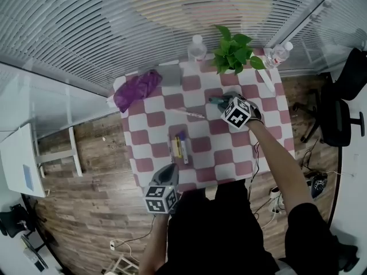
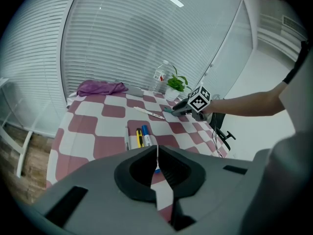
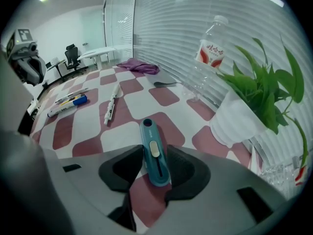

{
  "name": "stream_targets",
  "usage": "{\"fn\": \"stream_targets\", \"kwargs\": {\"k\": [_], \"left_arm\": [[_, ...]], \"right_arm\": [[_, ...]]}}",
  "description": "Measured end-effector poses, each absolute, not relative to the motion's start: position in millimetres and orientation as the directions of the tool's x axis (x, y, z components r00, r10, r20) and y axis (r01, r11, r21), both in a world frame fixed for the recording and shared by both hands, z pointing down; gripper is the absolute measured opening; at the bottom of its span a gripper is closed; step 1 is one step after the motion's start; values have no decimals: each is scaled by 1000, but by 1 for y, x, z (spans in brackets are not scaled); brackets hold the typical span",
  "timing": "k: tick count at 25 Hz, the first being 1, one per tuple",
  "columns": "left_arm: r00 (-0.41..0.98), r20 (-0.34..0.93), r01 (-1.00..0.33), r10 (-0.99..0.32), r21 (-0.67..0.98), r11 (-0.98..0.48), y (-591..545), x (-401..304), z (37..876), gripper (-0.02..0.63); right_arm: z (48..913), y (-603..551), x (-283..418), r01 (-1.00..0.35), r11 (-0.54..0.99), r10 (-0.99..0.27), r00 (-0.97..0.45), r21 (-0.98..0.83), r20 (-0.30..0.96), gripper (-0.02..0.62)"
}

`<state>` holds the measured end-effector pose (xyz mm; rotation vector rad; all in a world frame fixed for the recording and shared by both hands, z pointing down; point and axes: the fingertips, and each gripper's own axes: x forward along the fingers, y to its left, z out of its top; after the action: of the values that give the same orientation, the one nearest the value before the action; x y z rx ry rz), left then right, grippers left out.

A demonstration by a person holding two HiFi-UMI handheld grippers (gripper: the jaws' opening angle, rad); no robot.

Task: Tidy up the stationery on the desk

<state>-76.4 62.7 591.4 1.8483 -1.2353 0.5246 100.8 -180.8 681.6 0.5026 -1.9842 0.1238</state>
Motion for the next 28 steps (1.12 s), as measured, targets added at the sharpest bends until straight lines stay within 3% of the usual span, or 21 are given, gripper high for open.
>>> {"fn": "stream_targets", "kwargs": {"k": [4,11,19,28], "left_arm": [[428,715,-899,-554,400,-179,62,-78,590,37],[436,699,-896,-567,393,-206,58,-80,586,37],[457,667,-885,-589,410,-222,53,-78,584,37],[463,667,-881,-584,420,-219,61,-83,588,37]], "right_arm": [[683,-175,102,-409,898,-317,-350,161,881,151],[663,-164,100,-534,834,-367,-349,139,862,149],[630,-93,72,-778,628,-454,-388,-21,802,149],[648,-14,28,-906,386,-457,-354,-176,816,147]]}}
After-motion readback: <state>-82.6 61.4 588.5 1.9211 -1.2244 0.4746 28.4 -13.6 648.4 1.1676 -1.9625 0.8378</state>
